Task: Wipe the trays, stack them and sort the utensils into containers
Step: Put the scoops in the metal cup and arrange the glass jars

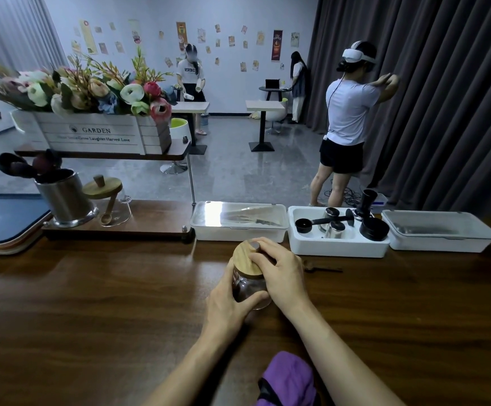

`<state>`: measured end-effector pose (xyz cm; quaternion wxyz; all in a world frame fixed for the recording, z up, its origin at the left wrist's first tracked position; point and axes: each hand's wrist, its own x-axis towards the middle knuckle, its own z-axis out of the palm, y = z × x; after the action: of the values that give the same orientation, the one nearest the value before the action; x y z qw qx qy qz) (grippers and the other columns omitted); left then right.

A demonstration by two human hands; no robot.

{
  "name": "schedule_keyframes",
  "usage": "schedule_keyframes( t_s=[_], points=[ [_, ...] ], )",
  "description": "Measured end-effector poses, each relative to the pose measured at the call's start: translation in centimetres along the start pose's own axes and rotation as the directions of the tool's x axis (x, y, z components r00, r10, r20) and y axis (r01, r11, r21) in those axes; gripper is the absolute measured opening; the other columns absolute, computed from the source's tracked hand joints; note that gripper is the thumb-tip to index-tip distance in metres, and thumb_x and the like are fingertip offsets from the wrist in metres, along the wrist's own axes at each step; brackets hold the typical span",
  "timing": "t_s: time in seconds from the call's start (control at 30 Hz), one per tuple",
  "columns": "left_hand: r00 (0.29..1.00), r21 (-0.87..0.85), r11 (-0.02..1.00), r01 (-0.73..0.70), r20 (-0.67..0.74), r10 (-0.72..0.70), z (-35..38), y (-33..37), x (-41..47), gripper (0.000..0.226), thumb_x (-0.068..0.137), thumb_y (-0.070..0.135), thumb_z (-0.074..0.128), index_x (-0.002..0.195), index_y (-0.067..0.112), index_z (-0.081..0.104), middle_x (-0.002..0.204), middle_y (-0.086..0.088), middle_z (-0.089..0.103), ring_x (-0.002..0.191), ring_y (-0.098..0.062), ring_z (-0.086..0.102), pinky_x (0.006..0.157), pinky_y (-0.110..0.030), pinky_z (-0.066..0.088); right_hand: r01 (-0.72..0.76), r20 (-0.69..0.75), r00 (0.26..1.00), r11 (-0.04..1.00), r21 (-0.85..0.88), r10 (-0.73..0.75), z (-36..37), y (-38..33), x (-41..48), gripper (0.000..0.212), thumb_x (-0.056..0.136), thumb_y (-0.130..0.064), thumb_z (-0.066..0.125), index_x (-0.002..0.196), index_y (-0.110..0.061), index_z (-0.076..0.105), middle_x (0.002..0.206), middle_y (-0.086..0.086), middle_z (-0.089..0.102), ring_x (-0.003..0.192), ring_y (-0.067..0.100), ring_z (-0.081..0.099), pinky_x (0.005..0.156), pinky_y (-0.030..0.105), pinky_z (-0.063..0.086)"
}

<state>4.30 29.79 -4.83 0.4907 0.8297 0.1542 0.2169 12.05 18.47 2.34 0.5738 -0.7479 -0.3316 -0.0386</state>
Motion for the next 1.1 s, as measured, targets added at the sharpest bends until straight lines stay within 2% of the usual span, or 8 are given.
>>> schedule_keyframes(
  t_s=[0.17, 0.3, 0.43, 0.53, 0.7, 0.87, 1.0, 1.1],
  points=[
    [1.0, 0.013, 1.0, 0.009, -0.013, -0.009, 0.1, -0.4, 0.1, 0.099, 0.07, 0.05, 0.089, 0.153, 0.044, 0.036, 0.122, 0.032, 0.063, 0.113, 0.009, 0.059, 0.086, 0.002, 0.036, -0.065, -0.122, 0.99, 0.996, 0.056, 0.071, -0.7, -0.1, 0.9, 0.017, 0.092, -0.011, 0.068, 0.104, -0.02, 0.076, 0.103, -0.02, 0.073, 0.101, -0.002, 0.065, 0.092, 0.022, 0.049],
    [1.0, 0.033, 0.999, 0.007, -0.007, -0.007, 0.1, -0.5, 0.2, 0.099, 0.07, 0.052, 0.088, 0.153, 0.045, 0.036, 0.126, 0.026, 0.066, 0.115, 0.007, 0.06, 0.087, 0.001, 0.037, -0.027, -0.081, 0.996, 1.0, -0.001, 0.027, -1.4, -1.0, 1.2, 0.019, 0.091, -0.015, 0.07, 0.107, -0.021, 0.076, 0.102, -0.037, 0.067, 0.105, -0.01, 0.062, 0.09, 0.01, 0.044],
    [1.0, 0.026, 1.0, -0.01, -0.004, 0.01, 0.1, -0.3, 0.1, 0.099, 0.071, 0.048, 0.088, 0.154, 0.045, 0.034, 0.126, 0.034, 0.059, 0.114, 0.011, 0.057, 0.087, 0.003, 0.034, -0.046, -0.16, 0.985, 0.997, 0.066, 0.056, -2.5, 0.3, -0.3, 0.022, 0.091, -0.011, 0.071, 0.111, -0.019, 0.077, 0.104, -0.023, 0.073, 0.105, -0.002, 0.065, 0.093, 0.018, 0.049],
    [1.0, 0.029, 1.0, -0.006, -0.012, 0.007, 0.1, -0.2, 0.0, 0.1, 0.071, 0.051, 0.087, 0.153, 0.048, 0.031, 0.123, 0.04, 0.053, 0.115, 0.011, 0.054, 0.087, 0.004, 0.032, -0.061, -0.22, 0.973, 0.997, 0.055, 0.071, -4.5, 2.0, -2.5, 0.024, 0.089, -0.01, 0.073, 0.111, -0.021, 0.076, 0.104, -0.019, 0.074, 0.104, -0.002, 0.066, 0.09, 0.012, 0.047],
    [1.0, 0.022, 1.0, -0.003, 0.004, 0.002, 0.3, -0.4, 0.1, 0.104, 0.07, 0.058, 0.083, 0.157, 0.045, 0.026, 0.142, 0.021, 0.055, 0.129, 0.0, 0.053, 0.094, 0.004, 0.03, -0.152, -0.276, 0.951, 0.988, -0.029, 0.138, -7.2, 5.4, -6.0, 0.026, 0.089, -0.01, 0.074, 0.108, -0.028, 0.073, 0.108, -0.022, 0.07, 0.105, -0.007, 0.063, 0.09, 0.008, 0.045],
    [1.0, 0.022, 1.0, -0.004, 0.027, 0.004, 0.3, -0.5, 0.1, 0.113, 0.067, 0.063, 0.078, 0.16, 0.046, 0.017, 0.152, 0.012, 0.051, 0.137, -0.006, 0.05, 0.109, -0.02, 0.037, -0.24, -0.215, 0.956, 0.951, -0.196, 0.197, -7.9, 8.3, -8.1, 0.022, 0.087, -0.014, 0.076, 0.108, -0.021, 0.074, 0.109, -0.028, 0.063, 0.107, -0.011, 0.058, 0.094, 0.015, 0.047],
    [0.999, 0.051, 0.999, 0.002, 0.052, -0.004, 0.3, -0.6, -0.1, 0.113, 0.068, 0.062, 0.08, 0.158, 0.053, 0.013, 0.149, 0.017, 0.052, 0.134, -0.005, 0.053, 0.109, -0.026, 0.04, -0.238, -0.137, 0.969, 0.924, -0.3, 0.205, -8.3, 8.9, -8.6, 0.013, 0.089, -0.023, 0.074, 0.101, -0.024, 0.071, 0.11, -0.033, 0.056, 0.106, -0.012, 0.054, 0.097, 0.026, 0.046],
    [0.998, 0.054, 0.999, 0.0, 0.061, -0.003, 0.3, -0.5, -0.2, 0.112, 0.067, 0.067, 0.079, 0.156, 0.058, 0.012, 0.149, 0.021, 0.051, 0.134, -0.003, 0.052, 0.113, -0.031, 0.042, -0.23, -0.098, 0.973, 0.908, -0.35, 0.209, -8.3, 9.3, -8.6, 0.016, 0.089, -0.027, 0.074, 0.104, -0.022, 0.072, 0.117, -0.026, 0.058, 0.111, -0.003, 0.056, 0.1, 0.026, 0.044]
  ],
)
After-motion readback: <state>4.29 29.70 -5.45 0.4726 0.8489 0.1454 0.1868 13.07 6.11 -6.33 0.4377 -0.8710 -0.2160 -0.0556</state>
